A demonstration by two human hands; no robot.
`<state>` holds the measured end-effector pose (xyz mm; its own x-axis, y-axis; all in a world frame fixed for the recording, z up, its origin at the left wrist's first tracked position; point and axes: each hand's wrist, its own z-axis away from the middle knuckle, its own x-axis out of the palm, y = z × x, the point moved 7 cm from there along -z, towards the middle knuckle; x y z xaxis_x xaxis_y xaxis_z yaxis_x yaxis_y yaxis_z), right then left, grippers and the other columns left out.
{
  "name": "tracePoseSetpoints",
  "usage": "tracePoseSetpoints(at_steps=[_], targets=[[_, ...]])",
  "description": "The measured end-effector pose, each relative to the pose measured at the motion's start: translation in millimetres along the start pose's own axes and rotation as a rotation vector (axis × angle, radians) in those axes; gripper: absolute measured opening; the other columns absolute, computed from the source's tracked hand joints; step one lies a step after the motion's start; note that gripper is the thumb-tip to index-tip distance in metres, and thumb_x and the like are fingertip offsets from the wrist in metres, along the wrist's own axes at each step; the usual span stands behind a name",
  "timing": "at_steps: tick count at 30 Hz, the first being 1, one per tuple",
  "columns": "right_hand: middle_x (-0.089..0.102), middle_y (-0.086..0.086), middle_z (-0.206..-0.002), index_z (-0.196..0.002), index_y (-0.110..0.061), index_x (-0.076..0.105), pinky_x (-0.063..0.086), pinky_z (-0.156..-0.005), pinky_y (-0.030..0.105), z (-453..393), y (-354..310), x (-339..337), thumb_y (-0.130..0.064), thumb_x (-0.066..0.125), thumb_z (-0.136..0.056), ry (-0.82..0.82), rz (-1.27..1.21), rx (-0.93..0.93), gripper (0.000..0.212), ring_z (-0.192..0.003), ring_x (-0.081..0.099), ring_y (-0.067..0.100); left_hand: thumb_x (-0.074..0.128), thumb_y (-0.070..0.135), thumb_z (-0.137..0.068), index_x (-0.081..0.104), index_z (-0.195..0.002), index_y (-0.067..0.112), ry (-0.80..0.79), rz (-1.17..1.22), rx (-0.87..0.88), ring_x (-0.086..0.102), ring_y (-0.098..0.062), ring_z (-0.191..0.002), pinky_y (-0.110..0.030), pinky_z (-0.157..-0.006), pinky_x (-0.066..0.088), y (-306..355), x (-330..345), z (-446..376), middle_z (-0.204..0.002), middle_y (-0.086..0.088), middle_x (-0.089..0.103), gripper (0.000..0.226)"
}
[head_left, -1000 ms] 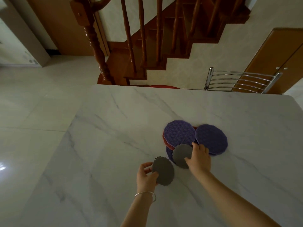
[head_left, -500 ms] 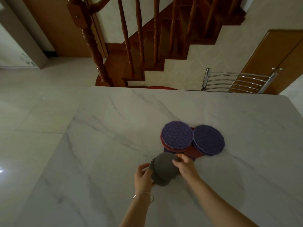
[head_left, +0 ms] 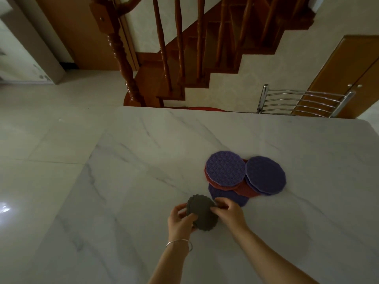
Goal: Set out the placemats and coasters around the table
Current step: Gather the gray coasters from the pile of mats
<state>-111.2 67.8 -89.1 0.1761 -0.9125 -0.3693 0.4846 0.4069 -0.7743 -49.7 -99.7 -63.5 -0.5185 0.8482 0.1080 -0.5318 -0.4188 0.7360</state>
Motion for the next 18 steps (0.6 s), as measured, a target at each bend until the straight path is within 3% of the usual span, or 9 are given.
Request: tracePoseSetpoints(at_steps=[3, 6, 8, 12, 16, 18], targets=[[0.06, 0.002, -0.109, -0.121, -0.016, 0.056, 0.049, -0.083, 0.032, -3.5, -7.0, 11.0, -0.027, 0.069, -0.08, -0.038, -0.075, 0.049, 0.044, -0.1, 0.06, 0.02, 0.059, -0.013, -0.079, 0.056, -0.099, 0.008, 0.006, 0.049, 0.022, 0.065, -0.028, -0.078, -0.035, -0.057, 0.058, 15.4, -9.5, -6.1, -0.09, -0.013, 0.066, 0.029], [0.062, 0.006, -0.109, -0.119, -0.012, 0.055, 0.054, -0.067, 0.03, -8.0, -27.6, 30.6, -0.016, 0.066, -0.083, -0.162, -0.306, 0.096, 0.038, -0.092, 0.065, 0.023, 0.06, -0.01, -0.081, 0.055, -0.107, 0.007, 0.028, 0.103, 0.043, 0.065, -0.029, -0.083, -0.037, -0.065, 0.056, 36.2, -24.8, -18.0, -0.096, -0.013, 0.065, 0.031], [0.063, 0.008, -0.101, -0.116, -0.008, 0.054, 0.055, -0.059, 0.026, -13.7, -49.0, 42.1, -0.004, 0.063, -0.083, -0.239, -0.379, 0.057, 0.034, -0.083, 0.067, 0.022, 0.059, -0.01, -0.082, 0.054, -0.109, 0.007, 0.045, 0.095, 0.068, 0.064, -0.03, -0.085, -0.034, -0.059, 0.057, 50.9, -36.0, -27.5, -0.098, -0.013, 0.065, 0.032], [0.061, 0.007, -0.096, -0.114, -0.005, 0.054, 0.055, -0.053, 0.02, -30.2, -83.0, 65.9, 0.003, 0.061, -0.083, -0.253, -0.278, -0.033, 0.032, -0.077, 0.064, 0.017, 0.054, -0.015, -0.082, 0.052, -0.111, 0.009, 0.077, 0.021, 0.146, 0.063, -0.028, -0.08, -0.027, -0.047, 0.056, 76.2, -51.7, -48.5, -0.092, -0.011, 0.063, 0.037], [0.062, 0.004, -0.094, -0.112, -0.01, 0.059, 0.059, -0.072, 0.038, -48.1, -99.9, 79.9, -0.003, 0.065, -0.081, -0.132, -0.074, -0.128, 0.032, -0.086, 0.064, 0.021, 0.052, -0.017, -0.08, 0.05, -0.119, 0.004, 0.116, -0.09, 0.194, 0.062, -0.035, -0.087, -0.041, -0.064, 0.058, 90.4, -57.2, -71.7, -0.104, -0.02, 0.06, 0.044], [0.062, 0.003, -0.094, -0.111, -0.012, 0.06, 0.056, -0.077, 0.037, -54.9, -105.3, 83.7, -0.004, 0.065, -0.08, -0.094, 0.002, -0.161, 0.033, -0.086, 0.062, 0.019, 0.052, -0.017, -0.08, 0.05, -0.121, 0.003, 0.123, -0.118, 0.193, 0.06, -0.036, -0.088, -0.046, -0.07, 0.057, 93.4, -57.7, -82.6, -0.103, -0.02, 0.059, 0.046]])
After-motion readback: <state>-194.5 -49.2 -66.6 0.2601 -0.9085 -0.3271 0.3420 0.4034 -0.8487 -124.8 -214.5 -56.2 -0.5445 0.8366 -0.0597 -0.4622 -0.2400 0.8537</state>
